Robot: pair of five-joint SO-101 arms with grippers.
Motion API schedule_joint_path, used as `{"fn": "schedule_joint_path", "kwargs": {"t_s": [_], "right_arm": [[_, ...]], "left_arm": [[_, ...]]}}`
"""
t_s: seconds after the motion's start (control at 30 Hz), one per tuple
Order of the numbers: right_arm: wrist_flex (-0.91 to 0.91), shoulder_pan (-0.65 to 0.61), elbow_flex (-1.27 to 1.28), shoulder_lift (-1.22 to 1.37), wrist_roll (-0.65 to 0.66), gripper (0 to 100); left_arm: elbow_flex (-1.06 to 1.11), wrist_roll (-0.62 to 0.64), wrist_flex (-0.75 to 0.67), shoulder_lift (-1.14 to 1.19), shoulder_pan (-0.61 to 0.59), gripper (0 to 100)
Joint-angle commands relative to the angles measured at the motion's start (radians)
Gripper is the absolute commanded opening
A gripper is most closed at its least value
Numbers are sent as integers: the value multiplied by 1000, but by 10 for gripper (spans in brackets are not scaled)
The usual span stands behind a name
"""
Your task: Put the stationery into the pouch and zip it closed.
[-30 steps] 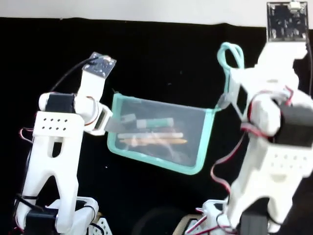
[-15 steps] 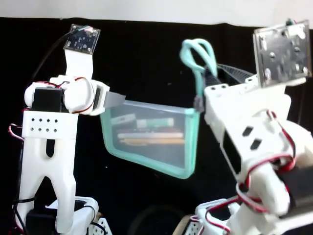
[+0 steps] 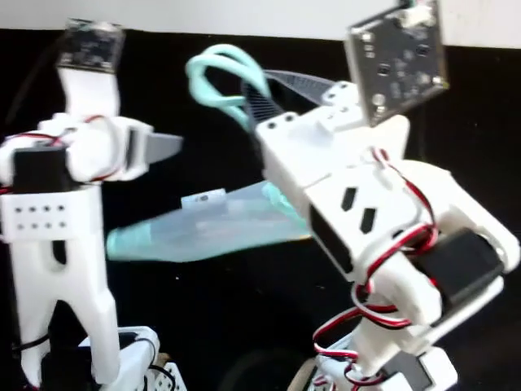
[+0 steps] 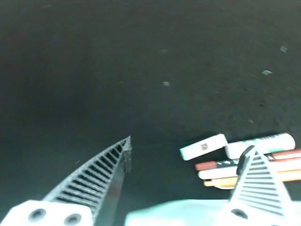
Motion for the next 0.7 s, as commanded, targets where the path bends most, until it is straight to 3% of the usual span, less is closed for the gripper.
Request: {"fn": "schedule_joint_path", "kwargs": {"t_s": [0.0, 0.4, 0.67], "right_arm": [[-36, -71, -59, 44, -5, 5], [-33, -217, -220, 153, -3, 5], [-36, -229, -300, 151, 40, 5]], "left_arm": [[-47, 11, 15, -8, -110, 368], [-10, 6, 133, -10, -283, 369], [50, 6, 130, -10, -302, 369]]}}
